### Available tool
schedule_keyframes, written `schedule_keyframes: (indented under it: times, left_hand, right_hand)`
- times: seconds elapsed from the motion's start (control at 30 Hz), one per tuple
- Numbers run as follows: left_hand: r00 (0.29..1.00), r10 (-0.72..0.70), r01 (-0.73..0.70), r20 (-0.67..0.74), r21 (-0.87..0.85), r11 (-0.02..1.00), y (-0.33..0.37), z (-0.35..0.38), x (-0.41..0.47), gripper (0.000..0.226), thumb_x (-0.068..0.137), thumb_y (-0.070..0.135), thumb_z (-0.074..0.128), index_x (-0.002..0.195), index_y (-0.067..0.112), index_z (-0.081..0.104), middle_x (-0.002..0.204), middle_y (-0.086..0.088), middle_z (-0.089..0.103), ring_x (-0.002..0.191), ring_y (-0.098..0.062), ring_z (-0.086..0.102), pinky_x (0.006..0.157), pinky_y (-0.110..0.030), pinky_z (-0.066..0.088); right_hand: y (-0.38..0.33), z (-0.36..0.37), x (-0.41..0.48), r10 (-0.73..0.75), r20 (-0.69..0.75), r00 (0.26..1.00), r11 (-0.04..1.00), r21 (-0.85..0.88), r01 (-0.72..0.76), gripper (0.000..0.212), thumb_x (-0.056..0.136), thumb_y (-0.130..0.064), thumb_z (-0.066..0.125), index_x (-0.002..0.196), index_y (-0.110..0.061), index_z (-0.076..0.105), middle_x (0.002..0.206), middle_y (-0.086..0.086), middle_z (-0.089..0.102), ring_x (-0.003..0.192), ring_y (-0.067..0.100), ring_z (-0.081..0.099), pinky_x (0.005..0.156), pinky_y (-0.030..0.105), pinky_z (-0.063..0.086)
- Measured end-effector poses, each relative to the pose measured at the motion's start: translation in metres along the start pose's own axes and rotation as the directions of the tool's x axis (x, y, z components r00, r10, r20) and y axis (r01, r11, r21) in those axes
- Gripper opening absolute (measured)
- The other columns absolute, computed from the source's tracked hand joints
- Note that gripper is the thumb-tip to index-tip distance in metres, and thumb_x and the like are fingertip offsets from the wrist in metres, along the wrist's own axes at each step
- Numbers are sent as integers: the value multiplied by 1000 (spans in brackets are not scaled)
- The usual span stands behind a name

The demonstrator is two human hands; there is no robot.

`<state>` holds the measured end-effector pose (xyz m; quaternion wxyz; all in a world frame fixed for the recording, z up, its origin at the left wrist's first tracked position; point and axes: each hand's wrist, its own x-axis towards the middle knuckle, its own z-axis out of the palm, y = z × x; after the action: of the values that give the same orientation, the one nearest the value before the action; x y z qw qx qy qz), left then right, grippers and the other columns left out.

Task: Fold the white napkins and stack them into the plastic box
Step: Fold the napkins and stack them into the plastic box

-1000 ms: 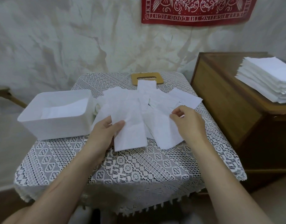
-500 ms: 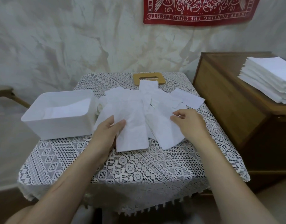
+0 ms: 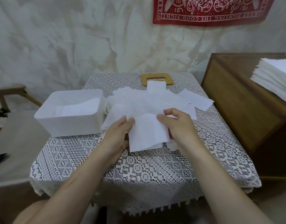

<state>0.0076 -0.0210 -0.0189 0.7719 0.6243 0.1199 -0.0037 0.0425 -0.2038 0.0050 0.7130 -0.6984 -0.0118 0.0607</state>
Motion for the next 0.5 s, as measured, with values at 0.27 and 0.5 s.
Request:
schedule_keyframes:
  times: [0.27, 0.5]
  left_hand:
    - [1000, -4, 4, 0, -27, 1000, 2, 2, -4, 22, 109, 24, 49, 112, 21, 71, 104, 7, 80, 97, -15, 74, 89, -42, 59]
    - [999, 35, -34, 30, -38, 999, 4, 4, -9, 17, 108, 27, 50, 105, 25, 67, 94, 10, 81, 84, -8, 77, 69, -28, 60]
  right_hand:
    - [8, 0, 6, -97, -35, 995, 955, -283, 83, 17, 83, -43, 70, 90, -28, 76, 89, -7, 78, 89, 19, 73, 87, 49, 58]
    - [12, 7, 5, -45, -1, 999, 992, -119, 45, 5, 95, -20, 70, 97, -18, 74, 94, 3, 77, 83, 16, 72, 80, 37, 57]
